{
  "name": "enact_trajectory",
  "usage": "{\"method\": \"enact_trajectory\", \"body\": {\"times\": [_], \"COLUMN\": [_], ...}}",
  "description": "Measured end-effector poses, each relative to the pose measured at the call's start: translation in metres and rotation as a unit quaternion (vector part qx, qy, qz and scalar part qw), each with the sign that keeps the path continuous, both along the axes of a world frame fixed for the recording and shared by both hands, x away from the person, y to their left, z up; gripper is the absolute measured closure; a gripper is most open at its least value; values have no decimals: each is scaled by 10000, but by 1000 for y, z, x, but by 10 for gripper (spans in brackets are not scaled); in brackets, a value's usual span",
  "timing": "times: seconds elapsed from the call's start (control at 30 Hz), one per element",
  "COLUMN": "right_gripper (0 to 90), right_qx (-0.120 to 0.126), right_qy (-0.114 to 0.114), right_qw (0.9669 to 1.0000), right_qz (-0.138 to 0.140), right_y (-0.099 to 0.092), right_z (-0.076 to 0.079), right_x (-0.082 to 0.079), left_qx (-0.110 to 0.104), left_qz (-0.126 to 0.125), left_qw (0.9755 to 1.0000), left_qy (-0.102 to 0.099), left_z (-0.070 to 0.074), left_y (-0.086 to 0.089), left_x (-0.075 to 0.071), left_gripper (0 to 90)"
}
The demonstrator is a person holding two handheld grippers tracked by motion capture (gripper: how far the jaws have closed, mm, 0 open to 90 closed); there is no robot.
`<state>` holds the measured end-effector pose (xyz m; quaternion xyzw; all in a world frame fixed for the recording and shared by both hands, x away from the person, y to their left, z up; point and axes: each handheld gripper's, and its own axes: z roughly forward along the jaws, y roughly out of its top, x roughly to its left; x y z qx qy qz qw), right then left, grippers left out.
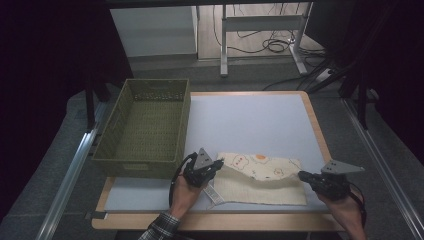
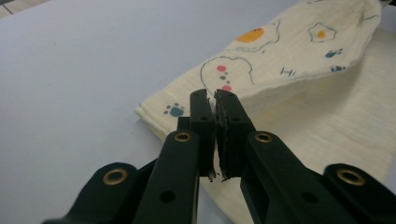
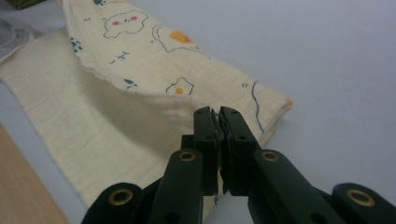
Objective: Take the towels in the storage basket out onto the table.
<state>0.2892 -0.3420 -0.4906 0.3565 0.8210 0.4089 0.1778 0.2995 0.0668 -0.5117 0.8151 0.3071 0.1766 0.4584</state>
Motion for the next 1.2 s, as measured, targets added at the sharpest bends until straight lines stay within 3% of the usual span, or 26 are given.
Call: {"method": "enact_trajectory", "body": {"times": [0.37, 0.63, 0.8, 0.97, 1.2], "right_gripper": [855, 852, 808, 718, 666], "right_qx": [48, 98, 178, 233, 227], "right_qy": [93, 191, 337, 344, 138], "right_qw": [9999, 9997, 9992, 9991, 9996], "right_qz": [22, 73, 88, 52, -58], "right_y": [-6, -8, -9, -17, -25], "right_z": [-9, -17, -24, -21, -2], "right_x": [-26, -40, -47, -57, -59], "left_qx": [-9, -67, -153, -387, -435], "left_qz": [-152, -186, -289, -326, -157], "left_qw": [9999, 9998, 9989, 9972, 9979], "left_qy": [-62, 97, 343, 552, 449], "left_z": [-2, -15, -25, -29, -18], "left_y": [0, 5, 10, 22, 30], "left_x": [-30, -50, -57, -67, -64], "left_gripper": [863, 859, 839, 711, 539]}}
